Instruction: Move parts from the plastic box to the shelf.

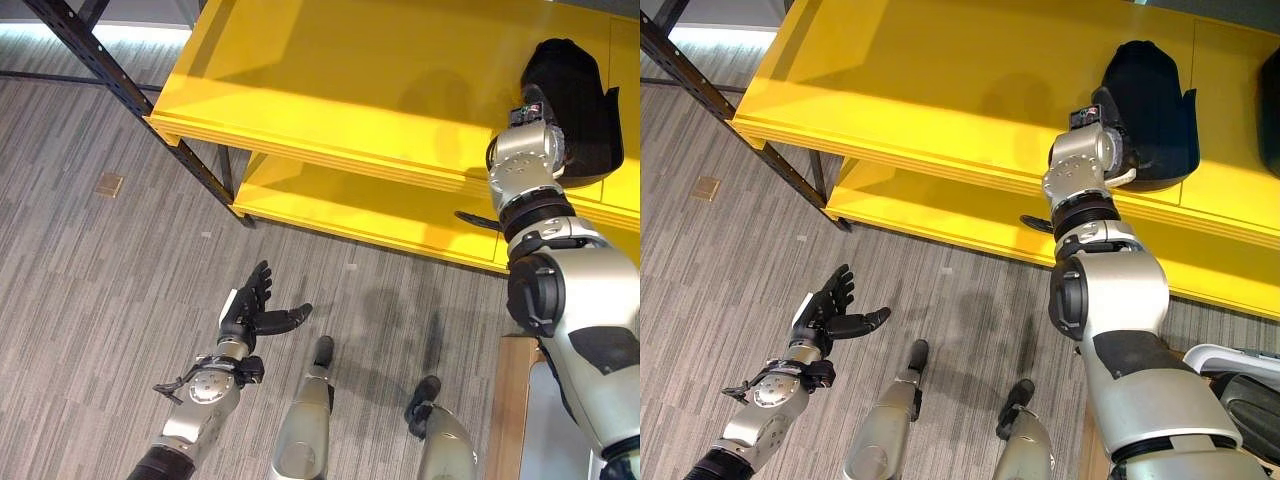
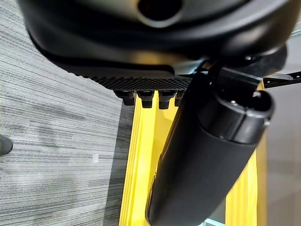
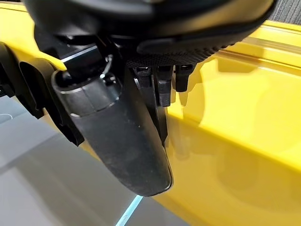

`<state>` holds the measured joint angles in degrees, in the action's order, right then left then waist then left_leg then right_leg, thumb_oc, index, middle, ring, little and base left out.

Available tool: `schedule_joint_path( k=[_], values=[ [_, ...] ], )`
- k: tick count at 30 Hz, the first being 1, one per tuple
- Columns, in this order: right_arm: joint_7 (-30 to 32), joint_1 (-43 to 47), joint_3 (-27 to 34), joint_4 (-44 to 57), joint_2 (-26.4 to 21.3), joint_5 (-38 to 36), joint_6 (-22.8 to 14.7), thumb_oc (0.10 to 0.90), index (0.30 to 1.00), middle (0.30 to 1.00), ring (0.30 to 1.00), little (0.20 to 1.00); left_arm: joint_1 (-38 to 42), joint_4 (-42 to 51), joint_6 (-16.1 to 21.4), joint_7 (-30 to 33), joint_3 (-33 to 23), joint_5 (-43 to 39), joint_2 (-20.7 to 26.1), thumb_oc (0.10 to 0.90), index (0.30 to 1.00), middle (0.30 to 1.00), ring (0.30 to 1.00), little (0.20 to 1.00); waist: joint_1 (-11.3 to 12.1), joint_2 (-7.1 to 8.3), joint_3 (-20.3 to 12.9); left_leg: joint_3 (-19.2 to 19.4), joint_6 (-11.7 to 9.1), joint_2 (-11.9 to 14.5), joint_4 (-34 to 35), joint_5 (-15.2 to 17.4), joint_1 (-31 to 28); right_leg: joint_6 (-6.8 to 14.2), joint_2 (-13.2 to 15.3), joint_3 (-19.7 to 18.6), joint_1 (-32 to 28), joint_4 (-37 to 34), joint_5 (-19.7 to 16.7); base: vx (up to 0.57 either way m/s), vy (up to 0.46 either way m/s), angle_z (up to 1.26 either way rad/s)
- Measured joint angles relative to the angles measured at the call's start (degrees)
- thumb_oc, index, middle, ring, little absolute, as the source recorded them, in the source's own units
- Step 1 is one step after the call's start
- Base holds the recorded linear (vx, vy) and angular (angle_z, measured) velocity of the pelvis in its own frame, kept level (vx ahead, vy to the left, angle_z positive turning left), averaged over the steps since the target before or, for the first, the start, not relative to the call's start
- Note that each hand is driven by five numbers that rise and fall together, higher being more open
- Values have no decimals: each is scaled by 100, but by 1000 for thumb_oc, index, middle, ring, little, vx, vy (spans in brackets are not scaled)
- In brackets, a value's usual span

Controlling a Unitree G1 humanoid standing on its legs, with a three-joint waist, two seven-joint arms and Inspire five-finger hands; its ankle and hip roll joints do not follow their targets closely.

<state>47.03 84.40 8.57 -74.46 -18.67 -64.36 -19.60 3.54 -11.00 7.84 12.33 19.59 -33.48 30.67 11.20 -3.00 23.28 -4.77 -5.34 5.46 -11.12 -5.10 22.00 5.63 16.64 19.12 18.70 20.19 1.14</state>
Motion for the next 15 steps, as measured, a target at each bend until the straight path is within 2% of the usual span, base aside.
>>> schedule_joint_path(
  k=[4, 7, 15],
  values=[
    [-29, 1, -118, 348, 188, 0, -27, 900, 1000, 1000, 1000, 1000, -2, -34, 1, 3, 0, -2, -6, 900, 1000, 1000, 1000, 1000, -10, 0, 0, 41, -8, 11, -85, 62, 8, 2, -6, -46, 6, 10, 2, 14, -3, -6],
    [-94, 2, -295, 891, 603, -9, -237, 900, 1000, 1000, 1000, 1000, 3, -35, 3, -1, -3, -2, -5, 900, 1000, 1000, 1000, 1000, -18, 0, 0, 90, -38, 35, -158, 104, 13, 3, -27, -93, 10, 6, 2, 11, 1, -8],
    [-326, -7, -666, 1915, 1405, 20, -471, 900, 1000, 1000, 1000, 1000, 0, -29, 12, 1, -26, 2, -12, 900, 1000, 1000, 1000, 1000, -5, -1, 0, 97, -40, 42, -183, 119, 62, 1, -38, -115, 59, 11, 6, -2, 1, -1]
  ],
)
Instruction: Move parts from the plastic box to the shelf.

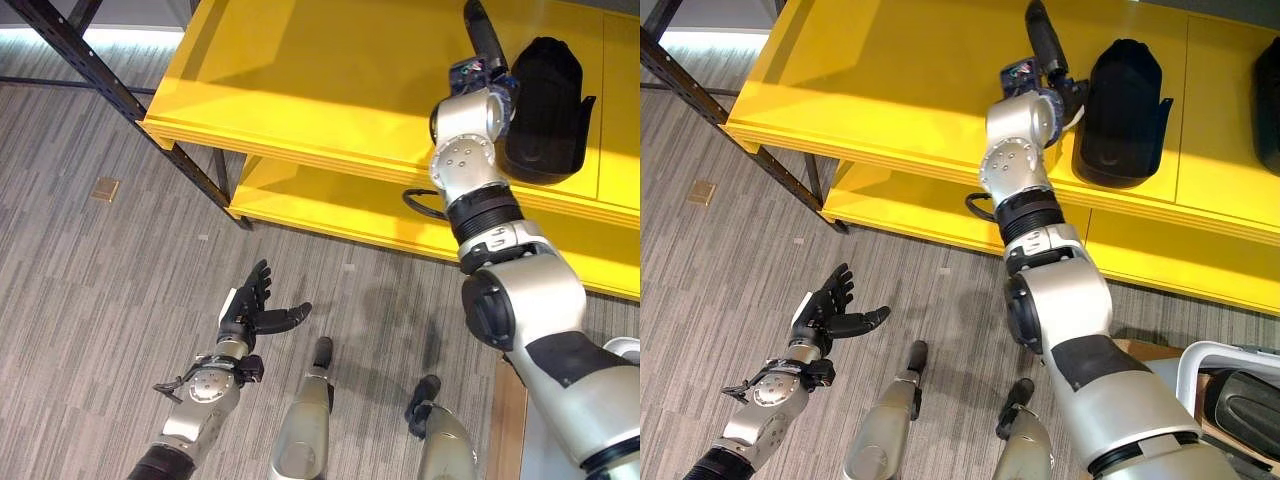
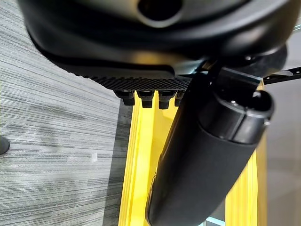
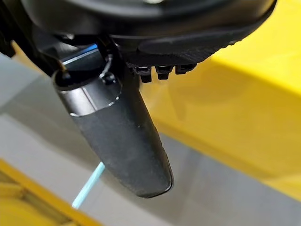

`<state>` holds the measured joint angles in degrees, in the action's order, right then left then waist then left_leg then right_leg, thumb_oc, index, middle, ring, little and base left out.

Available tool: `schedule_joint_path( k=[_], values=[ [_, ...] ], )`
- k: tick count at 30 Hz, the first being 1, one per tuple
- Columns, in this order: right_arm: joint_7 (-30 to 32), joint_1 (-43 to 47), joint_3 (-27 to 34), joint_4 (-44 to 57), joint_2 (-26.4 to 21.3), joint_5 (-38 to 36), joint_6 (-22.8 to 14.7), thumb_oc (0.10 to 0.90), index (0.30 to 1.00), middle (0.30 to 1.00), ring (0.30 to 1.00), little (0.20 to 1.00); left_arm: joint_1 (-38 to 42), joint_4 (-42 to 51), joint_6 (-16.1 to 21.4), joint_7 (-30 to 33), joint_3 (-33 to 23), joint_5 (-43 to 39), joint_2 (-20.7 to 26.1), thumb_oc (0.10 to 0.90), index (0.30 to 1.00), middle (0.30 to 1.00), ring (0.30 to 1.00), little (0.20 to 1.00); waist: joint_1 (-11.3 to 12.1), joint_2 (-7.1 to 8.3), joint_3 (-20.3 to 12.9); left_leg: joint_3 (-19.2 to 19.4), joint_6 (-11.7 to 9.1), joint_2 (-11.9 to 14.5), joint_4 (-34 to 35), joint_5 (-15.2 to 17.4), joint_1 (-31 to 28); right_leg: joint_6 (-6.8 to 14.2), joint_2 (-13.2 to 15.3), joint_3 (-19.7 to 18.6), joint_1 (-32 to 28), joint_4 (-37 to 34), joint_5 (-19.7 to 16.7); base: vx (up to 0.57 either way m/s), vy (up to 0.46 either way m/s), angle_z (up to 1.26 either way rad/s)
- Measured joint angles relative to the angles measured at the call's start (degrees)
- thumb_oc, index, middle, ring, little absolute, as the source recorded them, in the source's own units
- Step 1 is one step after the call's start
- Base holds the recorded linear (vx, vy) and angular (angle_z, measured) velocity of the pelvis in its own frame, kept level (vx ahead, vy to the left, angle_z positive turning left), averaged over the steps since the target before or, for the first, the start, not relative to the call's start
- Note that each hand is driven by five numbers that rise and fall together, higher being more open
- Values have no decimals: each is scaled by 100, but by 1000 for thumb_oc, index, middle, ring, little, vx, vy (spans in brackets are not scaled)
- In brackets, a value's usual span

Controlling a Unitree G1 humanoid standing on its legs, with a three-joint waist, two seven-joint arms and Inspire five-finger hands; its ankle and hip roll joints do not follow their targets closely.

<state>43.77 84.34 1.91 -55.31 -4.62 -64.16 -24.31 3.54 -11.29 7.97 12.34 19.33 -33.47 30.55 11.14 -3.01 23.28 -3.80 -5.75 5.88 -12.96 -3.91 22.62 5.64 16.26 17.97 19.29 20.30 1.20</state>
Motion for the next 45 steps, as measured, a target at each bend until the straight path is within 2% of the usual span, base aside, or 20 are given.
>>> schedule_joint_path(
  k=[2, 6, 8, 15, 19, 20, 21, 22, 23, 24, 26, 27, 28, 29, 31, 32, 34, 35, 41, 45],
  values=[
    [-2, -128, -119, 611, 210, 112, -55, 900, 1000, 1000, 1000, 1000, -21, -10, -23, 4, -14, -1, 1, 900, 1000, 1000, 1000, 1000, -31, 0, 0, 6, 5, 4, -55, 19, 66, 0, -4, -10, 57, 16, 2, 0, 0, 0],
    [-15, -155, -341, 1028, 358, 462, -134, 900, 1000, 1000, 1000, 1000, 31, 1, -32, 15, -45, 1, 0, 900, 1000, 1000, 1000, 1000, -15, 0, 0, 8, 4, 5, -73, 29, 70, -1, -3, -17, 60, 31, 3, 0, 0, 0],
    [-6, -379, -421, 1588, 467, 677, -165, 900, 1000, 1000, 1000, 1000, 27, 1, -32, 88, -52, 1, 1, 900, 1000, 1000, 1000, 1000, -28, 0, 0, 11, 7, 5, -84, 37, 70, -1, -2, -25, 61, 34, 3, 0, 0, 0],
    [4, -823, -787, 2447, 436, 1516, -115, 900, 1000, 1000, 1000, 1000, -29, 3, -37, 98, -54, 5, -7, 900, 1000, 1000, 1000, 1000, -121, 6, -2, 24, 41, 12, -242, 122, 145, -14, 2, -81, 143, 163, 35, -1, 0, -1],
    [-2, -1403, -1098, 3151, 338, 2003, 154, 900, 1000, 1000, 1000, 1000, -65, 8, -41, 109, -58, 14, -66, 900, 1000, 1000, 1000, 1000, -190, 43, -20, 67, 37, 19, -316, 167, 154, -13, 4, -147, 184, 217, 51, -8, -1, -7],
    [-11, -1720, -1306, 3547, 173, 2208, 275, 900, 1000, 1000, 1000, 1000, -80, 25, -41, 119, -90, 15, -90, 900, 1000, 1000, 1000, 1000, -194, 83, -41, 88, 37, 21, -319, 171, 164, -20, 5, -176, 219, 235, 61, -17, 2, -6],
    [-155, -2257, -1694, 4167, -245, 2672, 490, 900, 1000, 1000, 1000, 1000, -124, 48, -42, 125, -187, 29, -137, 900, 1000, 1000, 1000, 1000, -256, 144, -50, 91, 34, 24, -370, 180, 196, -21, 5, -177, 233, 256, 69, -24, -1, -4],
    [-263, -2473, -1844, 4360, -336, 2884, 558, 900, 1000, 1000, 1000, 1000, -166, 52, -42, 132, -253, 34, -174, 900, 1000, 1000, 1000, 1000, -291, 165, -49, 89, 40, 25, -386, 206, 215, -19, 4, -178, 235, 259, 71, 0, 0, 0],
    [-412, -2771, -1979, 4711, -721, 3276, 832, 900, 1000, 1000, 1000, 1000, -261, 81, -52, 131, -357, 65, -229, 900, 1000, 1000, 1000, 1000, -386, 223, -65, 114, 52, 28, -440, 228, 254, -18, 7, -216, 291, 290, 86, -14, 4, -9],
    [-575, -3142, -2182, 5105, -1131, 3631, 927, 900, 1000, 1000, 1000, 1000, -301, 179, -40, 151, -453, 65, -289, 900, 1000, 1000, 1000, 1000, -336, 277, -65, 140, 61, 28, -466, 251, 284, -35, 11, -251, 326, 313, 101, -19, 7, -15],
    [-853, -3471, -2228, 5275, -1652, 4332, 1210, 900, 1000, 1000, 1000, 1000, -382, 173, -44, 200, -507, 70, -298, 900, 1000, 1000, 1000, 1000, -470, 327, -65, 187, 51, 48, -538, 268, 303, -40, -7, -299, 362, 312, 89, -2, -4, -12],
    [-1039, -3722, -2250, 5441, -2128, 4664, 1432, 900, 1000, 1000, 1000, 1000, -435, 201, -52, 194, -551, 109, -309, 900, 1000, 1000, 1000, 1000, -519, 332, -62, 192, 69, 50, -577, 312, 327, -39, -7, -308, 367, 319, 90, -12, -11, -9],
    [-1285, -4298, -2124, 5675, -2703, 5333, 1658, 900, 1000, 1000, 1000, 1000, -590, 302, -43, 195, -744, 290, -370, 900, 1000, 1000, 1000, 1000, -572, 369, -58, 222, 74, 54, -589, 331, 316, -40, -8, -342, 366, 316, 90, -6, -5, -11],
    [-1366, -4507, -1996, 5756, -2919, 5645, 1869, 900, 1000, 1000, 1000, 1000, -699, 279, -44, 192, -835, 303, -398, 900, 1000, 1000, 1000, 1000, -728, 389, -48, 248, 70, 77, -597, 330, 318, -41, -24, -359, 389, 306, 73, -3, -4, -11],
    [-1641, -5378, -1543, 6203, -3664, 6507, 1940, 900, 1000, 1000, 1000, 1000, -818, 292, -43, 103, -978, 489, -441, 900, 1000, 1000, 1000, 1000, -745, 399, -33, 260, 62, 100, -603, 343, 350, -51, -40, -366, 437, 295, 89, -4, 0, -10],
    [-1768, -5874, -1164, 6284, -3877, 7158, 2002, 900, 1000, 1000, 1000, 1000, -968, 294, -43, 72, -1091, 513, -482, 900, 1000, 1000, 1000, 1000, -844, 419, -25, 302, 69, 126, -611, 369, 317, -51, -68, -417, 433, 291, 87, -20, -1, -19],
    [-1753, -6235, -688, 6307, -3681, 7658, 2042, 900, 1000, 1000, 1000, 1000, -1146, 288, -46, 30, -1077, 536, -498, 900, 1000, 1000, 1000, 1000, -983, 409, -18, 367, 62, 158, -611, 396, 284, -59, -96, -484, 442, 282, 80, -19, -10, -22],
    [-1764, -6317, -638, 6306, -3744, 7822, 2125, 900, 1000, 1000, 1000, 1000, -1173, 293, -44, -50, -1072, 571, -499, 900, 1000, 1000, 1000, 1000, -1032, 397, -11, 403, 62, 176, -607, 399, 277, -69, -109, -498, 456, 277, 61, -13, -10, -14],
    [-2018, -7137, -130, 6801, -3886, 8619, 2026, 900, 1000, 1000, 1000, 1000, -1123, 366, -6, -288, -1145, 737, -642, 900, 1000, 1000, 1000, 1000, -1084, 340, 22, 415, 54, 215, -576, 401, 274, -78, -153, -529, 488, 260, 85, -4, -3, -3],
    [-2364, -7496, 3, 7068, -4377, 9123, 1910, 900, 1000, 1000, 1000, 1000, -1219, 368, -6, -402, -1274, 745, -738, 900, 1000, 1000, 1000, 1000, -1111, 322, 40, 513, 53, 221, -575, 429, 271, -62, -159, -623, 557, 277, 80, -12, -10, -9]
  ],
)
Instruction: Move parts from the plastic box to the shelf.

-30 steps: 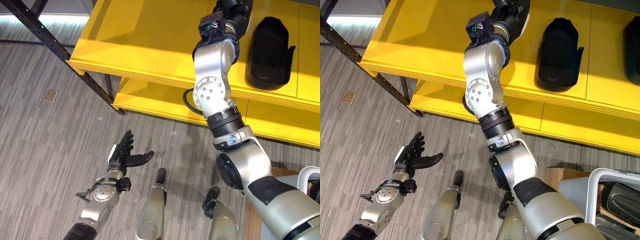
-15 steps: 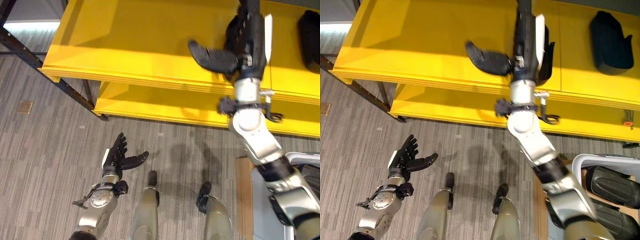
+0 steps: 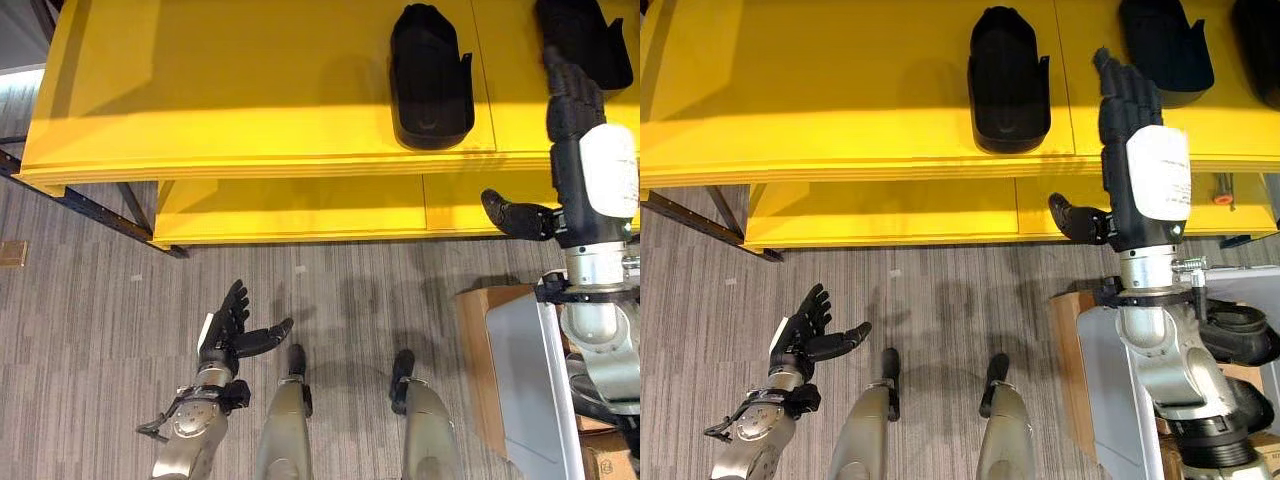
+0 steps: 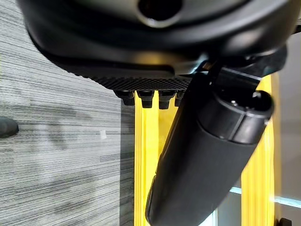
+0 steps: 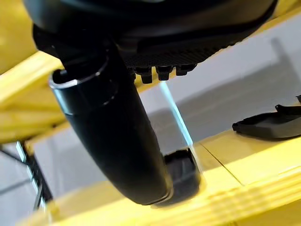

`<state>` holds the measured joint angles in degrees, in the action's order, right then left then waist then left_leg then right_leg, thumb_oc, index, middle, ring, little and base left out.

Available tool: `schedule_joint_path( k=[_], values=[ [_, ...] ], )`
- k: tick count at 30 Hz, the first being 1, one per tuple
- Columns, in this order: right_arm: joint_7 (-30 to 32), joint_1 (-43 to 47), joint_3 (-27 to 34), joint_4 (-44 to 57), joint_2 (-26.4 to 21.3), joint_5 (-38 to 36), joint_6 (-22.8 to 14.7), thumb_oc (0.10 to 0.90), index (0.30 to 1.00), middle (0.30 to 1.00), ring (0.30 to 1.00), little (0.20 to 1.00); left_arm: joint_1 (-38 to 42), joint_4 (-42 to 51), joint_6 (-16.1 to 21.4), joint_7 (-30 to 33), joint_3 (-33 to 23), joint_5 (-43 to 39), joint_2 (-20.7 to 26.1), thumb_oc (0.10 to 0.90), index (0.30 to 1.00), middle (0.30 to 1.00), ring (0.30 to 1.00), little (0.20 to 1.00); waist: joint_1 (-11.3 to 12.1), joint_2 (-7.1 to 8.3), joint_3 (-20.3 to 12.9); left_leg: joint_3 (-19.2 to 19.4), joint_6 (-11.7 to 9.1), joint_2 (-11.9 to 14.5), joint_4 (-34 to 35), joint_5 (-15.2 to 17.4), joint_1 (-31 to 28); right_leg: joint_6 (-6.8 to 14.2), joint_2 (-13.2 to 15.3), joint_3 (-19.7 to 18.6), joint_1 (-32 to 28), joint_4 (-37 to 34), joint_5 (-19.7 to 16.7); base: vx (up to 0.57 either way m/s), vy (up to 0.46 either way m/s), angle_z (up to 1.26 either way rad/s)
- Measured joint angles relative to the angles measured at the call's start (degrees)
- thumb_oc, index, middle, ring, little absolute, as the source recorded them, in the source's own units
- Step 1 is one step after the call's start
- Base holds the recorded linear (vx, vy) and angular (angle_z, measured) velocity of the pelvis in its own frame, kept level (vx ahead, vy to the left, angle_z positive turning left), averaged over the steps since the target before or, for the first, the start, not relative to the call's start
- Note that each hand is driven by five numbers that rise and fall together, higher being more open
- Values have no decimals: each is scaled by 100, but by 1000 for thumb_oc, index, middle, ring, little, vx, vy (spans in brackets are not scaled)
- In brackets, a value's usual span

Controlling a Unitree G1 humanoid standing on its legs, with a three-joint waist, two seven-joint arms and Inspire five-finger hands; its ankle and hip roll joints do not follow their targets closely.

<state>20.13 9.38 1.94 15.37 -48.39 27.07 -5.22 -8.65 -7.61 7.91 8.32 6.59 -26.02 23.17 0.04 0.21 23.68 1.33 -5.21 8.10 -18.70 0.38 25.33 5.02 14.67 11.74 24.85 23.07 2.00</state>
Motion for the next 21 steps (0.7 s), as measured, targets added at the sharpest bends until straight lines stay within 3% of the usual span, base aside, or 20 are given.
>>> schedule_joint_path(
  k=[11, 15, 21],
  values=[
    [-836, 13, 73, 187, -1019, 793, -327, 900, 1000, 1000, 1000, 1000, -105, 97, -2, -276, -135, 207, 5, 900, 1000, 1000, 1000, 1000, 12, 25, 72, 61, 8, 3, 0, 42, -34, 31, 0, -35, 0, 8, -5, -6, -3, -1],
    [-1275, 790, -802, 203, -1614, 873, -353, 900, 1000, 1000, 1000, 1000, -66, 98, -14, -295, -224, 207, 25, 900, 1000, 1000, 1000, 1000, -1, 91, 123, 152, 21, 14, -7, 57, -99, 38, -2, -117, 0, -2, -30, -18, -9, -10],
    [-1576, 1458, -1508, 128, -1637, 820, -532, 900, 1000, 1000, 1000, 1000, -28, 122, -29, -404, -222, 207, 24, 900, 1000, 1000, 1000, 1000, 27, 118, 138, 152, 19, 14, -5, 60, -131, 38, -5, -127, -30, 1, -30, -1, -1, -1]
  ],
)
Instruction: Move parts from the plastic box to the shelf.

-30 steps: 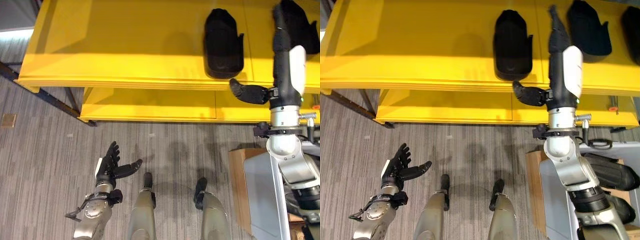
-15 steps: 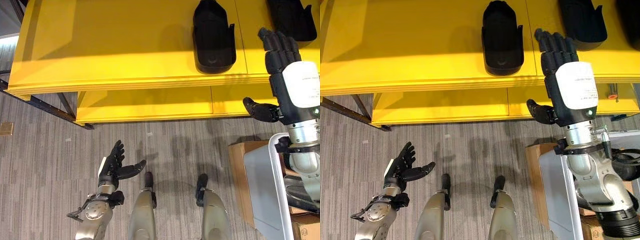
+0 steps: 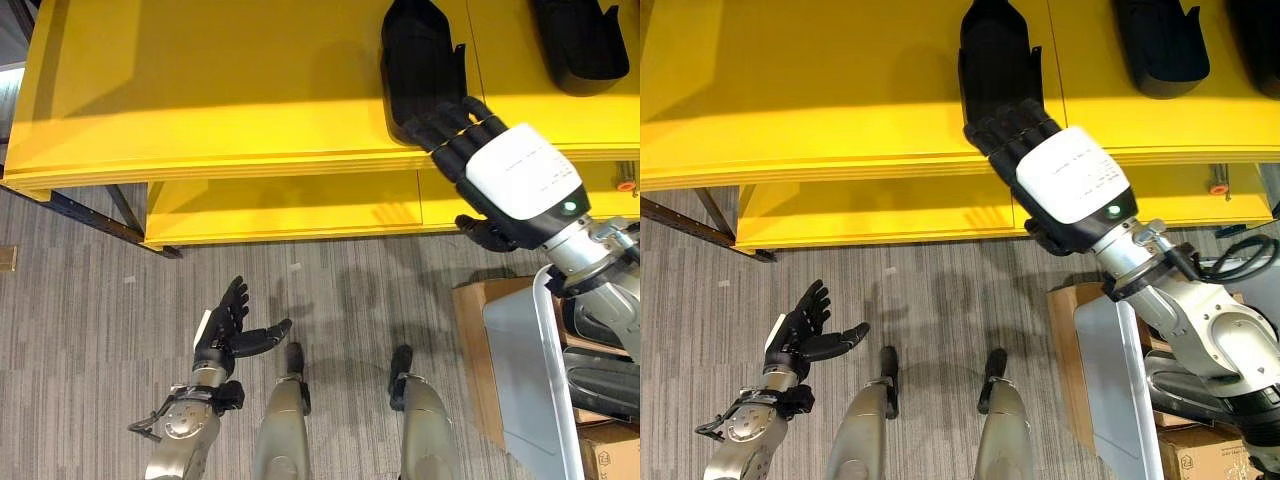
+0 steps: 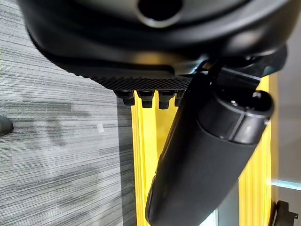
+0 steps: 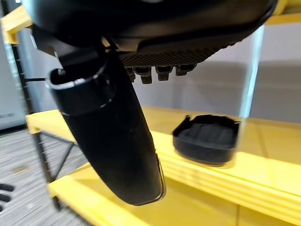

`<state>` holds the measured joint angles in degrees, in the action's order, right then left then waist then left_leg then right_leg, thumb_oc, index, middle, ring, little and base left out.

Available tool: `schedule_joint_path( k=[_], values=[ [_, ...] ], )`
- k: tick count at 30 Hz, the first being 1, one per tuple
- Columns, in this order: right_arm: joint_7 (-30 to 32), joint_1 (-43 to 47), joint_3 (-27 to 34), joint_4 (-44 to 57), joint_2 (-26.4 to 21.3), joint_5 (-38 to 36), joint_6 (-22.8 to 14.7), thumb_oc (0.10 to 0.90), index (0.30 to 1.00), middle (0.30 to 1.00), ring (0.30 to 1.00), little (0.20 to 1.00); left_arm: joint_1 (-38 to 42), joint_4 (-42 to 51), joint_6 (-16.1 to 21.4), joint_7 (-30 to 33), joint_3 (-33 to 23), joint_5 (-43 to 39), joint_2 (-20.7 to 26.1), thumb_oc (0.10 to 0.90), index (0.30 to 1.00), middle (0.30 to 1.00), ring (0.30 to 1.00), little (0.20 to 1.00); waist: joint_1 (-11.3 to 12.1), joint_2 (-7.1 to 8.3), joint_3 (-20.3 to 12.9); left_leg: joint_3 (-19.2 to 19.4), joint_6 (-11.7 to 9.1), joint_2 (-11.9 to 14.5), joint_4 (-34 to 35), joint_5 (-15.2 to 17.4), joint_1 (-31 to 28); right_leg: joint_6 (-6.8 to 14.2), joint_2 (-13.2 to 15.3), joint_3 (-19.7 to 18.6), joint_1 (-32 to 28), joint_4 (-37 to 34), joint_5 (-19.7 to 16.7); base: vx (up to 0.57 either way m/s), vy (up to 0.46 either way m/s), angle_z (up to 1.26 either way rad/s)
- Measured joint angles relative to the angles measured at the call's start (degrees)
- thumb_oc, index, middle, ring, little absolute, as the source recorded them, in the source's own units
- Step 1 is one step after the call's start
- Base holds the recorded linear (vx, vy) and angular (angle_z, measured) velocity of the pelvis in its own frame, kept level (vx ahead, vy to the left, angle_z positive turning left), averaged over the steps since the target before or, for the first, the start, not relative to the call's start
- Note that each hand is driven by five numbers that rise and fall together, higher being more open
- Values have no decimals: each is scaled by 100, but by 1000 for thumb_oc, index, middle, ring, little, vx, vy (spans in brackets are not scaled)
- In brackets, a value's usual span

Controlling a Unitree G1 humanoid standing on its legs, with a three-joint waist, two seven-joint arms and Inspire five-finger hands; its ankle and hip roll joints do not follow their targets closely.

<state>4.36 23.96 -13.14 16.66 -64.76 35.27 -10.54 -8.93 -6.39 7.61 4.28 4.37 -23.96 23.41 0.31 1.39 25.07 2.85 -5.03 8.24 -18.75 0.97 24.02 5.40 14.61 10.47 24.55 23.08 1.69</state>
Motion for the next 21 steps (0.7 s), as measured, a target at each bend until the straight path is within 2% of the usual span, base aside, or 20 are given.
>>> schedule_joint_path(
  k=[5, 13, 17, 19, 21],
  values=[
    [-144, 575, -397, -391, 186, -172, 121, 900, 1000, 1000, 1000, 1000, 118, 6, -8, 0, -13, 0, 1, 900, 1000, 1000, 1000, 1000, 13, 27, 14, 5, -1, 1, -2, -1, -5, 3, -4, -7, -5, -7, -18, 0, 0, 0],
    [-91, 656, -406, -932, 1022, -310, 441, 900, 1000, 1000, 1000, 1000, 150, 2, -9, 18, -11, -2, 0, 900, 1000, 1000, 1000, 1000, 7, 29, 15, 8, -3, 19, 1, 3, -5, -6, -24, -7, -9, -25, -24, 0, 0, 0],
    [-62, 643, -415, -1070, 1223, -397, 487, 900, 1000, 1000, 1000, 1000, 157, 2, -8, 27, -11, -1, -2, 900, 1000, 1000, 1000, 1000, 11, 20, 21, 9, -8, 32, 3, 4, -4, -8, -37, -7, -9, -33, -25, 0, 0, 0],
    [-8, 615, -411, -1090, 1524, -400, 563, 900, 1000, 1000, 1000, 1000, 160, 2, -8, 47, -11, -1, -3, 900, 1000, 1000, 1000, 1000, 2, 19, 22, 10, -11, 40, 4, 6, -5, -9, -44, -7, -9, -33, -24, 0, 0, 0],
    [3, 585, -407, -1091, 1617, -399, 573, 900, 1000, 1000, 1000, 1000, 171, 2, -8, 51, -9, 0, -7, 900, 1000, 1000, 1000, 1000, 8, 11, 26, 10, -11, 40, 4, 6, -4, -9, -44, -7, -9, -36, -24, 0, 0, 0]
  ],
)
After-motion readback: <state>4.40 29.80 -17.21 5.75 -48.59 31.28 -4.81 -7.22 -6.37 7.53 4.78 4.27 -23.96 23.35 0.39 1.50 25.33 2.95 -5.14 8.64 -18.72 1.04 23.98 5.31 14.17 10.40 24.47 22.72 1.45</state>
